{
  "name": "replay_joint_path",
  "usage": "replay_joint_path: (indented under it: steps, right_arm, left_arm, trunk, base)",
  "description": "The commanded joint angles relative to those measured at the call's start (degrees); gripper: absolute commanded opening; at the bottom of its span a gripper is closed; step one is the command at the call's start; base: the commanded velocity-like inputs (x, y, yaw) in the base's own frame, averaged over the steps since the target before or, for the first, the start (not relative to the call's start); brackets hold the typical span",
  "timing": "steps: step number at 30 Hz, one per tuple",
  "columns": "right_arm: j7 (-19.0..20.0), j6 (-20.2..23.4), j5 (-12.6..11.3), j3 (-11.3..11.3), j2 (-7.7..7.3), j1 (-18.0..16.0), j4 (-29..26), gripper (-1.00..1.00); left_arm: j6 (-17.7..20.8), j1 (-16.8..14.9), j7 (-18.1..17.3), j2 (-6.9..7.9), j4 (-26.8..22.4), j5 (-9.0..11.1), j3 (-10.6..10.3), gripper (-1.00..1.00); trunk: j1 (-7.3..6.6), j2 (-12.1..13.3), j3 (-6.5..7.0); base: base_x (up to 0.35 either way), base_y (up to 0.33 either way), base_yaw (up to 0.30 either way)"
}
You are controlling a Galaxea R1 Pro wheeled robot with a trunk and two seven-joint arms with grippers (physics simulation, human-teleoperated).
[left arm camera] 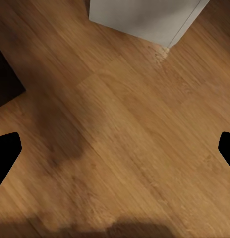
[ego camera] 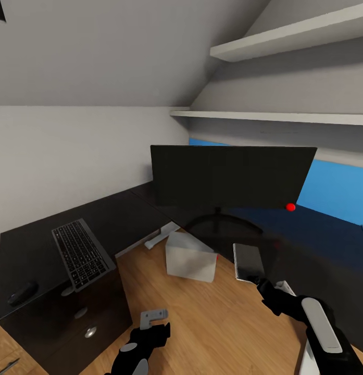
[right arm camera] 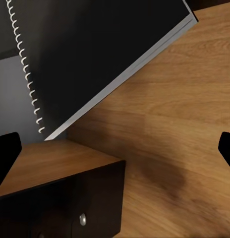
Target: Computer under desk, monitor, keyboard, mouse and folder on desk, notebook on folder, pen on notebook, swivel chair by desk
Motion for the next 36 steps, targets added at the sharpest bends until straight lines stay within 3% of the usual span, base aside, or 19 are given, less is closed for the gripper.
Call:
replay_joint_path:
  steps: [1, 36]
  right_arm:
    - [-0.5, 0.2, -0.6, 0.0, 0.00, 0.0, -0.1, 1.00]
    - [-0.5, 0.2, -0.8, 0.0, 0.09, 0.0, -0.3, 1.00]
  left_arm:
    - [0.1, 0.0, 0.5, 0.03, -0.1, 0.6, -0.1, 1.00]
    - [0.1, 0.0, 0.5, 0.07, 0.1, 0.5, -0.2, 1.00]
  trunk:
    - [0.00, 0.0, -0.06]
    - [0.00, 0.0, -0.06]
  base:
    - [0.000, 0.000, 0.000]
    - [-0.035, 0.000, 0.000]
